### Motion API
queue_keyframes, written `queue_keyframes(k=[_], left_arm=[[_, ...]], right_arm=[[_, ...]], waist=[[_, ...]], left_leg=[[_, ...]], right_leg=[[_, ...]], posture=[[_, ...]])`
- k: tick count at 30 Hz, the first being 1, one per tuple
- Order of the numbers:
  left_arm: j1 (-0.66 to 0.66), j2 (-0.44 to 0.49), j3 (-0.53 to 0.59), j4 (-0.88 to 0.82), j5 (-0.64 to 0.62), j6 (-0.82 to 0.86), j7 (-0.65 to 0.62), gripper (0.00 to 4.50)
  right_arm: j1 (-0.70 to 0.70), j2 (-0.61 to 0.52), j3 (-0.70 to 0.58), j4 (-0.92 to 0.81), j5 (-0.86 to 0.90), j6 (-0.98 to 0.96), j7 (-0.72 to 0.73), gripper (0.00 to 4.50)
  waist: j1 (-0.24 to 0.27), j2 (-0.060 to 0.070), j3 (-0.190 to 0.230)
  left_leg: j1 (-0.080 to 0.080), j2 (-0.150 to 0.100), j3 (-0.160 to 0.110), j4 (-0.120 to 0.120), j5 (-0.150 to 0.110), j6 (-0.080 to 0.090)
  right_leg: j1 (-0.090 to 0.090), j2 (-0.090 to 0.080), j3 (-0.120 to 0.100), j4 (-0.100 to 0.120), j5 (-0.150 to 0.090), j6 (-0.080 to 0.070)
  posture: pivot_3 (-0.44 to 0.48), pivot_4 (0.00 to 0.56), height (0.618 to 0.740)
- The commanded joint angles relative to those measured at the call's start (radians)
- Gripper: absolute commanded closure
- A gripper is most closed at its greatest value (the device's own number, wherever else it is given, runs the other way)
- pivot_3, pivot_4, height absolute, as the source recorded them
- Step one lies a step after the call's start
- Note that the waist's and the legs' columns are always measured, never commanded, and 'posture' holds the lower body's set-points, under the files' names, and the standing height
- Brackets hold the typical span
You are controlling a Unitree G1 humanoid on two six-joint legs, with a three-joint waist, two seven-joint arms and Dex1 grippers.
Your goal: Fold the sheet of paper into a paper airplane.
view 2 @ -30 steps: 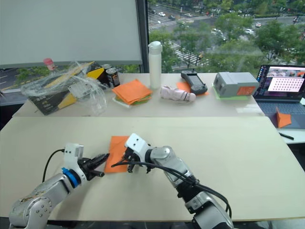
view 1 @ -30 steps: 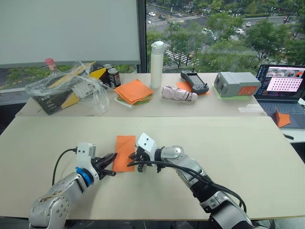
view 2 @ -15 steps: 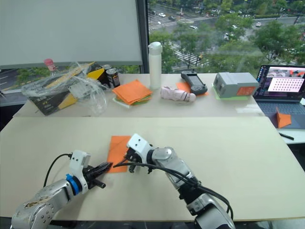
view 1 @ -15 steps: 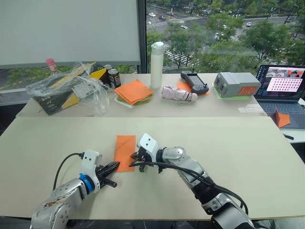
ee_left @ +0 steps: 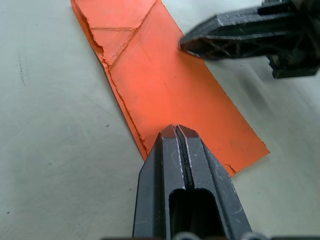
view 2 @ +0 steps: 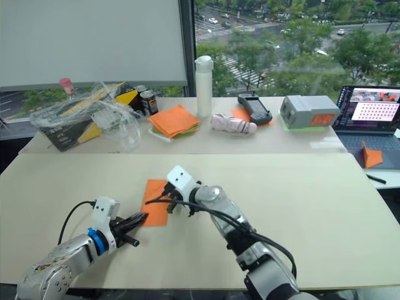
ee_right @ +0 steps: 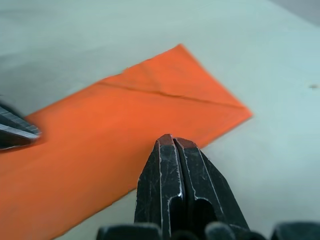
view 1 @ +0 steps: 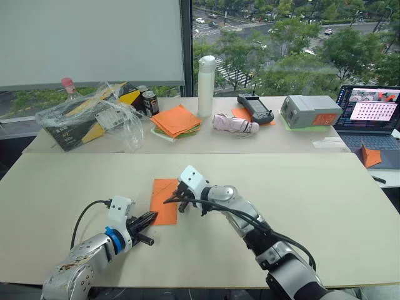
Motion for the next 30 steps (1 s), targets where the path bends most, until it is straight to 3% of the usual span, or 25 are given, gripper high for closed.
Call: queue_keyframes(k=[1,13,20,30], left_arm=[[0.019,-0.001,-0.024,0.040,0.026,0.028,0.012,4.50],[0.006,-0.004,-0.025,0.042,0.025,0.030,0.016,4.50],[0.005,0.004,-0.028,0.049,0.041,0.016,0.012,4.50],[-0.010,0.005,-0.013,0.056,0.037,0.029,0.007,4.50]], right_arm=[[-0.033,0.016,-0.029,0.074,-0.020,-0.029,-0.037,4.47],[-0.072,0.042,-0.044,0.154,-0.033,-0.061,-0.043,4.47],[0.008,-0.006,0.019,-0.009,-0.015,-0.005,0.111,4.47],[0.063,-0.042,0.055,-0.141,-0.014,0.061,0.197,4.47]], waist=[[0.000,0.000,0.000],[0.002,0.000,0.000],[0.005,0.001,0.000],[0.005,0.001,0.000]], left_leg=[[0.000,0.000,0.000,0.000,0.000,0.000],[0.008,0.000,-0.001,-0.003,0.000,0.000],[0.008,0.000,-0.001,-0.003,0.000,0.000],[0.010,0.000,-0.001,-0.006,0.000,0.000]], right_leg=[[0.000,0.000,0.000,0.000,0.000,0.000],[0.009,0.000,-0.001,-0.003,0.000,0.000],[0.010,0.000,-0.001,-0.004,0.000,0.000],[0.010,0.000,-0.001,-0.005,0.000,0.000]], posture=[[0.000,0.150,0.740],[0.000,0.150,0.740],[0.000,0.150,0.740],[0.000,0.150,0.740]])
